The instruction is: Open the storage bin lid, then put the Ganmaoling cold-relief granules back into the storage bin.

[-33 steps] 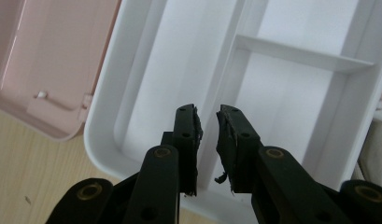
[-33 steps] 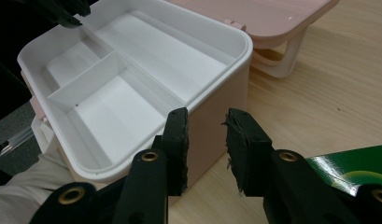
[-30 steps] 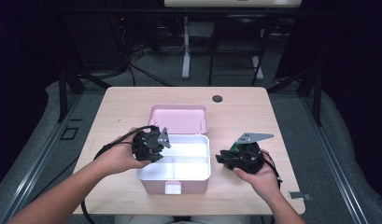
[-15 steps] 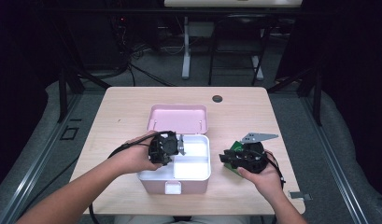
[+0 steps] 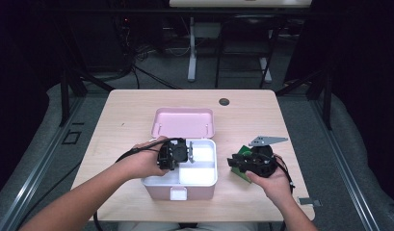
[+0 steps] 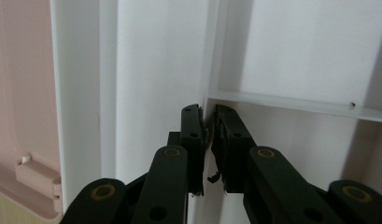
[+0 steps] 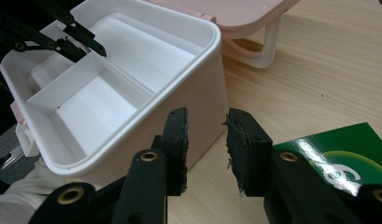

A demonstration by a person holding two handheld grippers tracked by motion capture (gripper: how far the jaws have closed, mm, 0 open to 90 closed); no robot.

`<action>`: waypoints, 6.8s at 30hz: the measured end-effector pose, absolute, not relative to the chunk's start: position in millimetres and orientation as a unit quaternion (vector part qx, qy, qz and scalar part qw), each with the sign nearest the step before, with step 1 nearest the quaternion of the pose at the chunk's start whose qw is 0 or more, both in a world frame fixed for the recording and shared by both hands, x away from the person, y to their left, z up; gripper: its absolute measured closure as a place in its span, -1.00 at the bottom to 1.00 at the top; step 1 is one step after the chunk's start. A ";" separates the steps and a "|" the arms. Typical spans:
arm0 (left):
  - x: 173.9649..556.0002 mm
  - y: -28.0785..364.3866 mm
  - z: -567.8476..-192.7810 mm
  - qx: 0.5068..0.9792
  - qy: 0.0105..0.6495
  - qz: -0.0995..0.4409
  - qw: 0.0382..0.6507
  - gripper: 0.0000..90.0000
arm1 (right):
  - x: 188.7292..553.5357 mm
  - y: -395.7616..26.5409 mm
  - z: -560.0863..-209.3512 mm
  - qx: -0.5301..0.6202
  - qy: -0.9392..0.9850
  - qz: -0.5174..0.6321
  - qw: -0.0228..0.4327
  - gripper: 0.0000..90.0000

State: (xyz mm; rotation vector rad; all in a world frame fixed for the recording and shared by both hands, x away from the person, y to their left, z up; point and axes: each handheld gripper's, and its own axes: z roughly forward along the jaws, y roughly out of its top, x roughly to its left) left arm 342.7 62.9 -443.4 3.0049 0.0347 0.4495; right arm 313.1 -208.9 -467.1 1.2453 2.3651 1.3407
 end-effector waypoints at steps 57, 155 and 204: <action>383.7 261.3 -388.9 0.913 0.387 0.107 0.074 0.99 | 316.5 -221.3 -456.7 0.426 0.764 0.460 0.154 0.11; 393.1 303.6 -510.1 0.850 0.499 0.048 0.161 -0.11 | 404.1 -192.2 -454.8 0.310 0.947 0.062 0.051 -0.93; 393.3 304.2 -511.2 0.852 0.494 0.037 0.169 -0.11 | 418.7 -203.7 -496.8 0.336 0.941 0.039 -0.023 -0.72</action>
